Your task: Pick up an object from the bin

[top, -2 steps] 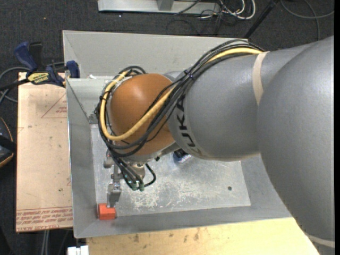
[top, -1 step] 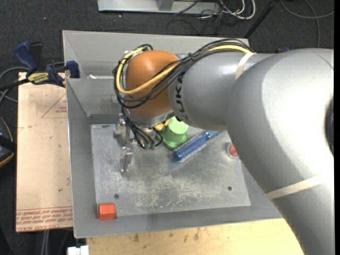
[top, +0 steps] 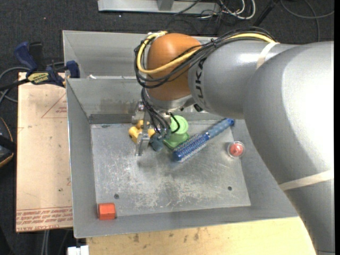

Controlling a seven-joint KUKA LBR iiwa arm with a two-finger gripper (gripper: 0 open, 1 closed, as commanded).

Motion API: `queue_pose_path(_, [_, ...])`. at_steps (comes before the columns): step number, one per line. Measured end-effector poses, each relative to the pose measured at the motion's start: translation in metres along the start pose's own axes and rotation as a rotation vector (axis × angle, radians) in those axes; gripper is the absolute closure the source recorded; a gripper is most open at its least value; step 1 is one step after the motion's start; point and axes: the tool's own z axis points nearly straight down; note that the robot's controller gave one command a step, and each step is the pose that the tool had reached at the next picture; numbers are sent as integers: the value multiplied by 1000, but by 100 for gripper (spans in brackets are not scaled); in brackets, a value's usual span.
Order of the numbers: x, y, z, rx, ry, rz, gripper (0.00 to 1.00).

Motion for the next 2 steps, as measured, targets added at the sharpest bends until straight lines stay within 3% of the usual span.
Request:
queue_pose_path(1, [9,-20,1,1,5,256,0])
queue_pose_path(2, [10,-52,24,-10,-1,371,0])
